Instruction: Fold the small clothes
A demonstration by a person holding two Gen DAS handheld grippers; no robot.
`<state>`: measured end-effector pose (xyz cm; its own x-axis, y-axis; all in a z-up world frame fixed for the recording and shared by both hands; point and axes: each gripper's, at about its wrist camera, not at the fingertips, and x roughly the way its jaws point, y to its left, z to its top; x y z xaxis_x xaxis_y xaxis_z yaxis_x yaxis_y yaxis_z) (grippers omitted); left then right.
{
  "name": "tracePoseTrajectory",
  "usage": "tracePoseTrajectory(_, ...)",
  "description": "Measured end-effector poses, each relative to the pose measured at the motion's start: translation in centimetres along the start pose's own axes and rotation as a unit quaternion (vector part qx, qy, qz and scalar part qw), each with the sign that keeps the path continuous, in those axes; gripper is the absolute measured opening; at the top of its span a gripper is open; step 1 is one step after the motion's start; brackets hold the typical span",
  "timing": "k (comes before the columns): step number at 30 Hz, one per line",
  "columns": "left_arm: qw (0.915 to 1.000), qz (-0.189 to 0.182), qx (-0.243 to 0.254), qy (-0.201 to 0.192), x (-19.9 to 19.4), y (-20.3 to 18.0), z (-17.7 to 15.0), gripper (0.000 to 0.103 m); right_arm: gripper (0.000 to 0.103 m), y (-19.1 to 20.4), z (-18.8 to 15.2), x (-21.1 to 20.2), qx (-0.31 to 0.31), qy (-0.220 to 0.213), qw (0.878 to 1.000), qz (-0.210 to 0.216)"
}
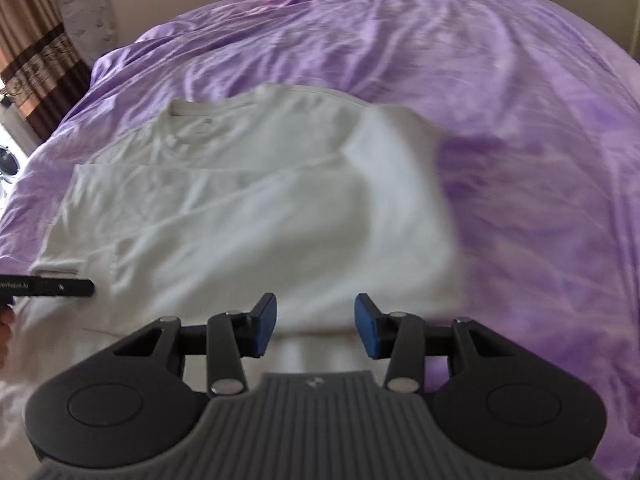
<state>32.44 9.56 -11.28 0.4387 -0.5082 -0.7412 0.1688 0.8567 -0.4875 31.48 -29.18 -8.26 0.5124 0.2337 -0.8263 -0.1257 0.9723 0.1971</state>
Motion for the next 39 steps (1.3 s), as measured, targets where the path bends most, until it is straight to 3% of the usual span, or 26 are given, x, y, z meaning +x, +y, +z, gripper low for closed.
tracePoseTrajectory(3, 0.9986, -0.017, 0.03, -0.041, -2.9, -2.5, 1.2, 0.002, 0.052, -1.6, -1.1, -0.5, 0.002, -0.001, 1.0, -0.023)
tracePoseTrajectory(5, 0.9963, -0.028, 0.045, -0.067, -5.1, -4.5, 2.6, 0.002, 0.071, -2.2, -1.9, -0.6, 0.004, -0.001, 0.999, -0.039)
tracePoseTrajectory(6, 0.9955, -0.026, 0.053, -0.075, -6.0, -5.6, 3.4, 0.002, 0.073, -2.4, -2.2, -0.5, 0.005, 0.002, 0.999, -0.047)
tracePoseTrajectory(11, 0.9908, -0.018, 0.093, -0.097, -9.3, -11.1, 7.2, 0.002, 0.073, -2.3, -2.7, 1.4, 0.009, 0.008, 0.999, -0.051)
tracePoseTrajectory(16, 0.9833, 0.004, 0.13, -0.127, -12.0, -14.4, 9.6, 0.002, 0.067, -2.3, -1.3, 4.3, 0.006, -0.008, 0.995, -0.095)
tracePoseTrajectory(18, 0.9825, 0.024, 0.125, -0.136, -13.3, -13.5, 10.4, 0.002, 0.055, -2.8, -0.4, 4.9, 0.014, -0.027, 0.995, -0.099)
tracePoseTrajectory(19, 0.9822, 0.037, 0.12, -0.14, -13.8, -12.7, 10.6, 0.002, 0.043, -3.1, 0.0, 5.0, 0.02, -0.035, 0.994, -0.1)
tracePoseTrajectory(21, 0.9822, 0.065, 0.111, -0.136, -14.2, -10.5, 10.8, 0.002, 0.033, -4.1, 0.4, 5.0, 0.038, -0.043, 0.994, -0.096)
tracePoseTrajectory(22, 0.9834, 0.079, 0.104, -0.125, -13.9, -9.0, 10.6, 0.002, 0.018, -4.5, 0.5, 5.0, 0.046, -0.044, 0.994, -0.091)
tracePoseTrajectory(25, 0.9884, 0.116, 0.071, -0.066, -11.1, -4.2, 9.3, 0.002, 0.006, -5.3, 0.3, 4.9, 0.051, -0.04, 0.995, -0.07)
tracePoseTrajectory(27, 0.9856, 0.154, 0.062, -0.031, -8.0, -1.4, 7.6, 0.002, 0.005, -5.2, -0.1, 4.8, 0.041, -0.037, 0.996, -0.065)
tracePoseTrajectory(31, 0.9834, 0.179, 0.028, 0.006, -2.6, 3.2, 4.9, 0.002, 0.005, -4.4, -0.6, 5.4, 0.02, -0.021, 0.997, -0.068)
tracePoseTrajectory(34, 0.9825, 0.186, 0.017, 0.008, -0.2, 5.1, 3.6, 0.002, 0.005, -3.9, -0.6, 5.8, -0.001, -0.004, 0.998, -0.07)
tracePoseTrajectory(39, 0.9826, 0.183, 0.029, -0.001, -0.4, 5.2, 2.8, 0.003, 0.005, -4.0, -0.5, 5.7, -0.017, 0.023, 0.998, -0.064)
